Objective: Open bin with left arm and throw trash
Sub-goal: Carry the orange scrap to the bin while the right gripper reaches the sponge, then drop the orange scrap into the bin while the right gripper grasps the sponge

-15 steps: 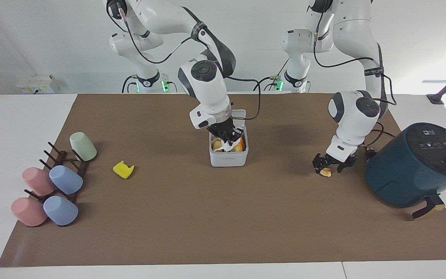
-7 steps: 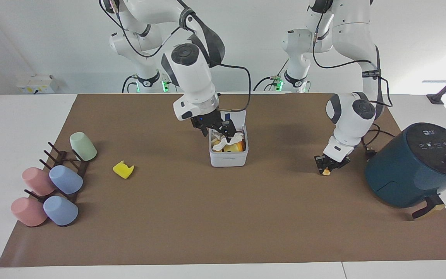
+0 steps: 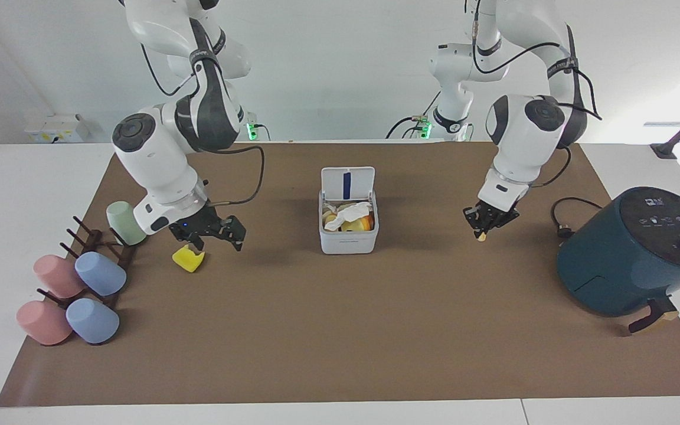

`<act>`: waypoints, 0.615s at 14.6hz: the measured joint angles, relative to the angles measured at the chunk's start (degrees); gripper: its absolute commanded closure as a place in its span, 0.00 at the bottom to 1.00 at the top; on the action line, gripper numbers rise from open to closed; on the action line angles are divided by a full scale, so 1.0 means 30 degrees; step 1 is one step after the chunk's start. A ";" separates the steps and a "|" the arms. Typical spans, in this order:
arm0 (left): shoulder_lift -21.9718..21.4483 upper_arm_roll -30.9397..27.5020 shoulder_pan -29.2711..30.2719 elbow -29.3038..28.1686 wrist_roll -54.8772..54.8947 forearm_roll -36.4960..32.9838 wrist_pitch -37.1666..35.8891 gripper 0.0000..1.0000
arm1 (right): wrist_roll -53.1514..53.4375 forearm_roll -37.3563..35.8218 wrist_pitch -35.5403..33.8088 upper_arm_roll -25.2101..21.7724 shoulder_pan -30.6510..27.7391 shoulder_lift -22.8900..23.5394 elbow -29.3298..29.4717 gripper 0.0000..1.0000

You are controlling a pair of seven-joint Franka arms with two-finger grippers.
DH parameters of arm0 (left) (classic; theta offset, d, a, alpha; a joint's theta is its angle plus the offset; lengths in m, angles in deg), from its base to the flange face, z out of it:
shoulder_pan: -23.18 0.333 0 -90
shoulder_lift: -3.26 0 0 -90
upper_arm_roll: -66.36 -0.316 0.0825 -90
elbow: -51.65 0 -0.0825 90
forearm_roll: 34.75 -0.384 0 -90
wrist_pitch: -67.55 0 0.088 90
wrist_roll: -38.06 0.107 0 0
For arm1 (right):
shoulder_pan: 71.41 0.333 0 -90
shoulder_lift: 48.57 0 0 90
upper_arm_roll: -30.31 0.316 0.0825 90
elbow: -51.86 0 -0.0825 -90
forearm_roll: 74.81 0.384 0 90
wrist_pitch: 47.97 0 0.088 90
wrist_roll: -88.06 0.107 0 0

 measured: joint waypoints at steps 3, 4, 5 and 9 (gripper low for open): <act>-0.0032 0.0128 -0.3185 0.0648 -0.4249 -0.0001 0.0370 1.00 | -0.0057 -0.1632 0.1430 0.0031 -0.0262 -0.0713 -0.3049 0.00; 0.0022 0.0171 -0.4187 0.0644 -0.5209 -0.0001 0.0823 1.00 | -0.0289 -0.2545 0.2042 0.0030 -0.0578 -0.0719 -0.3597 0.00; 0.0109 0.0207 -0.5098 0.0639 -0.5909 -0.0001 0.1240 1.00 | -0.0621 -0.3389 0.2574 0.0024 -0.0896 -0.0626 -0.3974 0.00; 0.1176 0.0223 -0.7867 0.0592 -0.7674 0.0013 0.3252 1.00 | -0.1124 -0.5123 0.4419 0.0047 -0.1311 0.0451 -0.4352 0.00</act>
